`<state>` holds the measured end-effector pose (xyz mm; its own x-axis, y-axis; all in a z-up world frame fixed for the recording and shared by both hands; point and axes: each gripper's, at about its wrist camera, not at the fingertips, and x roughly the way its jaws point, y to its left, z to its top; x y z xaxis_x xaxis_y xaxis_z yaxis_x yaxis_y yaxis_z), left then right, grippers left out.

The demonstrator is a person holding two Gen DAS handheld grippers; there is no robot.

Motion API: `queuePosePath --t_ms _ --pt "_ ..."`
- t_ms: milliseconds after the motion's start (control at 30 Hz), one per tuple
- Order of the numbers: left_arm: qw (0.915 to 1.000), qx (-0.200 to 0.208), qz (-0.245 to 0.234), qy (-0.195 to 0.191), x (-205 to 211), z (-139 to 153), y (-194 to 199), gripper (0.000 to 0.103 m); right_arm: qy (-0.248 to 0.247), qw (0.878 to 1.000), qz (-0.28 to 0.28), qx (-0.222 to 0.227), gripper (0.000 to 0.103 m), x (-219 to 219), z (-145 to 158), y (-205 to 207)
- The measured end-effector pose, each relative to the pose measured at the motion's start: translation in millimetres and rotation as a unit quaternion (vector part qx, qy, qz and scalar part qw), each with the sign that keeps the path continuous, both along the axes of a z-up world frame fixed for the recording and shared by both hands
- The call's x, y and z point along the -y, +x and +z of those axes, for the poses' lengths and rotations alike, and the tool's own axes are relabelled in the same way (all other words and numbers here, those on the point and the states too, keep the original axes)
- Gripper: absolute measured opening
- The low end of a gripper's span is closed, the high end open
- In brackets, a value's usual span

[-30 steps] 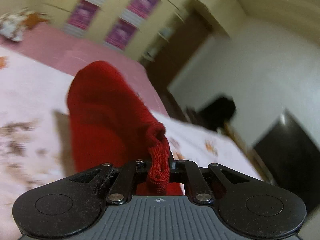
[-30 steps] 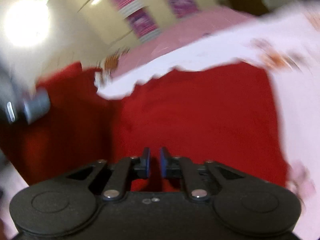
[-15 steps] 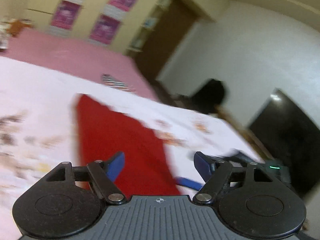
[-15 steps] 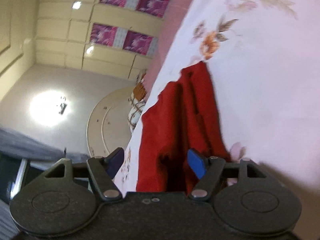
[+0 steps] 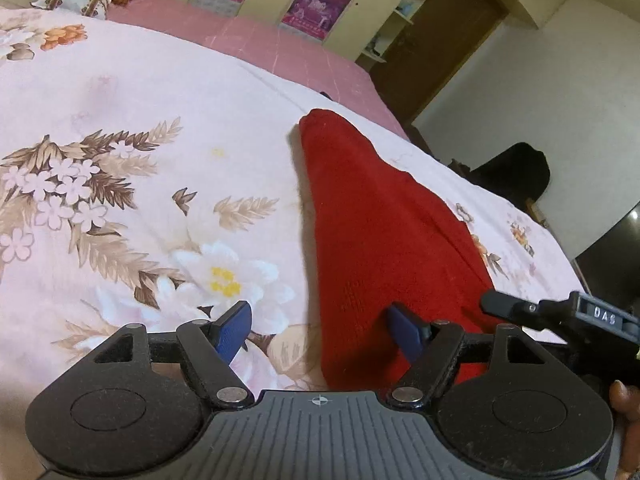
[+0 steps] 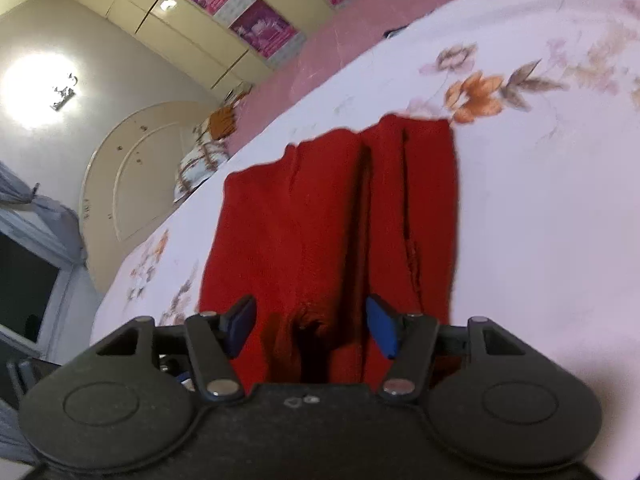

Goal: Fold small clothes

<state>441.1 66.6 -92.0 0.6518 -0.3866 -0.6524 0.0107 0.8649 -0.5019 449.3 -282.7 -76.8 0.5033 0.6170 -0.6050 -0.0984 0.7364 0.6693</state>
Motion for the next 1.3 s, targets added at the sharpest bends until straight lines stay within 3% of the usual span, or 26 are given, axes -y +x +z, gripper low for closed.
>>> queuePosePath --t_ms 67,233,300,367,433,500,567,667,767,833,867,933,967,1033,1067,1100,1200,1267,1300 --pt "1.0 0.001 -0.005 0.007 3 -1 3 0.075 0.011 1.0 0.016 0.005 0.05 -4 4 1" --pt "0.9999 -0.004 -0.014 0.008 4 2 7 0.075 -0.021 0.999 0.038 0.013 0.046 -19 3 10" --pt "0.9998 0.005 -0.012 0.017 2 8 11 0.075 -0.035 0.999 0.037 0.014 0.02 -21 4 12" --pt "0.9991 0.023 0.018 0.032 1 13 16 0.075 -0.064 0.996 0.049 0.031 0.018 -27 10 10" --pt "0.9984 0.004 0.042 0.039 3 12 28 0.075 -0.104 0.991 0.059 0.063 0.018 -36 21 2" --pt "0.9984 0.002 0.033 0.046 13 13 36 0.074 -0.14 0.983 0.062 0.099 0.017 -46 34 -10" --pt "0.9977 0.017 0.01 0.065 28 22 39 0.057 -0.159 0.978 0.06 0.124 0.017 -51 44 -17" --pt "0.9963 0.034 -0.01 0.079 46 31 38 0.056 -0.172 0.972 0.046 0.155 0.016 -47 60 -27" --pt "0.9944 0.025 -0.042 0.093 62 26 38 0.056 -0.174 0.97 0.028 0.166 0.016 -24 65 -39" --pt "0.9952 0.011 -0.047 0.085 66 20 39 0.06 -0.177 0.977 0.01 0.121 0.016 -10 37 -30" --pt "0.9955 0.007 -0.044 0.084 65 20 40 0.062 -0.168 0.982 -0.004 0.081 0.017 -2 16 -24" --pt "0.9949 0.005 -0.049 0.088 62 22 41 0.063 -0.103 0.992 -0.024 0.064 0.019 15 4 -26" --pt "0.9946 0.005 -0.053 0.089 60 24 40 0.063 -0.076 0.995 -0.031 0.057 0.025 22 4 -27" --pt "0.9945 0.003 -0.057 0.088 56 26 40 0.063 -0.044 0.995 -0.051 0.074 0.035 35 9 -31" --pt "0.9946 0.003 -0.058 0.086 54 27 40 0.063 -0.038 0.994 -0.057 0.084 0.047 38 12 -31" --pt "0.9947 0.005 -0.059 0.085 53 28 39 0.063 -0.027 0.994 -0.066 0.088 0.049 45 13 -27" --pt "0.9944 0.009 -0.06 0.087 52 25 39 0.063 0.015 0.994 -0.085 0.071 0.047 59 10 -4" --pt "0.994 0.008 -0.061 0.091 57 23 41 0.063 0.002 0.993 -0.096 0.069 0.044 60 10 11" --pt "0.9938 0.008 -0.062 0.092 58 23 41 0.063 -0.009 0.993 -0.095 0.071 0.035 57 9 19"
